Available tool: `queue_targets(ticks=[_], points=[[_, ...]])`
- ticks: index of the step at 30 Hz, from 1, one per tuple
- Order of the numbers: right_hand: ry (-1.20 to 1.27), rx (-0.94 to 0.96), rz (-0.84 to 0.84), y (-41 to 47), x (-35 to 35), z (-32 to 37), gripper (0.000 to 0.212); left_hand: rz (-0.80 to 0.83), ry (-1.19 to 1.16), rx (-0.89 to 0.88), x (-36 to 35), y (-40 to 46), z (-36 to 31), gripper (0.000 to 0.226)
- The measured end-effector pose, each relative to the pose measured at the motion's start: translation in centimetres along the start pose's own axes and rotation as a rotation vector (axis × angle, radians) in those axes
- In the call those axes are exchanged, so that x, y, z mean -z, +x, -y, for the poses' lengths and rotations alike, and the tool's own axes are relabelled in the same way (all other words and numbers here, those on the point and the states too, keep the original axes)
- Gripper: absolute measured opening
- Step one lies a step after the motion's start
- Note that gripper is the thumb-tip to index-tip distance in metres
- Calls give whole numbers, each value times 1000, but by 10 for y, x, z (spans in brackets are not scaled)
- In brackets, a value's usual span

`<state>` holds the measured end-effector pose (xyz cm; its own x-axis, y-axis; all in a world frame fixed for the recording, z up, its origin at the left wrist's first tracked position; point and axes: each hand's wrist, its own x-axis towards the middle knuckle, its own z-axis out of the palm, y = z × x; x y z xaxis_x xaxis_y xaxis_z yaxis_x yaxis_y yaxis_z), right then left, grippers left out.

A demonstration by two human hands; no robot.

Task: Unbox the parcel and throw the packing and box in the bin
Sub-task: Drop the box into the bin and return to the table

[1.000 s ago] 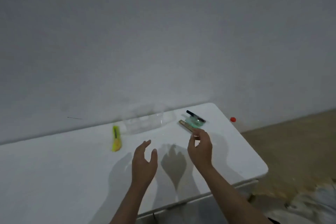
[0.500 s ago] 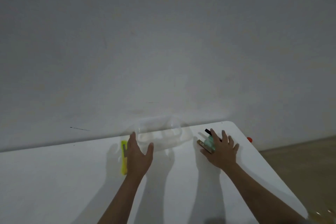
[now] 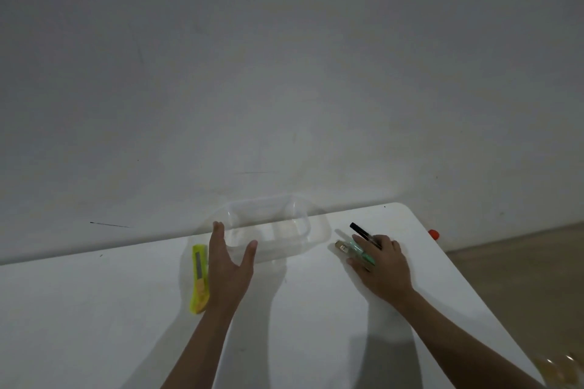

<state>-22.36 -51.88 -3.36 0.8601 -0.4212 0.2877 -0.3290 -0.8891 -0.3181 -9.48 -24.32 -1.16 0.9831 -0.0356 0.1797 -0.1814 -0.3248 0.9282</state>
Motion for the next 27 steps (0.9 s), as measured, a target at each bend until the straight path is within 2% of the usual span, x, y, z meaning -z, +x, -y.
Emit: queue_targets(ticks=[4, 8, 10, 16, 21, 27], points=[[207, -13, -44, 7, 7, 15, 54, 4, -44, 4, -2, 1, 4, 81], [420, 70, -139, 31, 28, 58, 56, 12, -81, 21, -3, 0, 4, 81], [518, 103, -116, 47, 38, 82, 54, 16, -85, 24, -2, -1, 4, 84], [534, 302, 192, 91, 41, 143, 56, 44, -102, 37, 0, -3, -1, 87], [509, 307, 518, 118, 27, 170, 54, 26, -96, 45, 1, -1, 3, 83], [462, 319, 672, 127, 5, 175, 58, 1, -92, 42, 0, -2, 6, 80]])
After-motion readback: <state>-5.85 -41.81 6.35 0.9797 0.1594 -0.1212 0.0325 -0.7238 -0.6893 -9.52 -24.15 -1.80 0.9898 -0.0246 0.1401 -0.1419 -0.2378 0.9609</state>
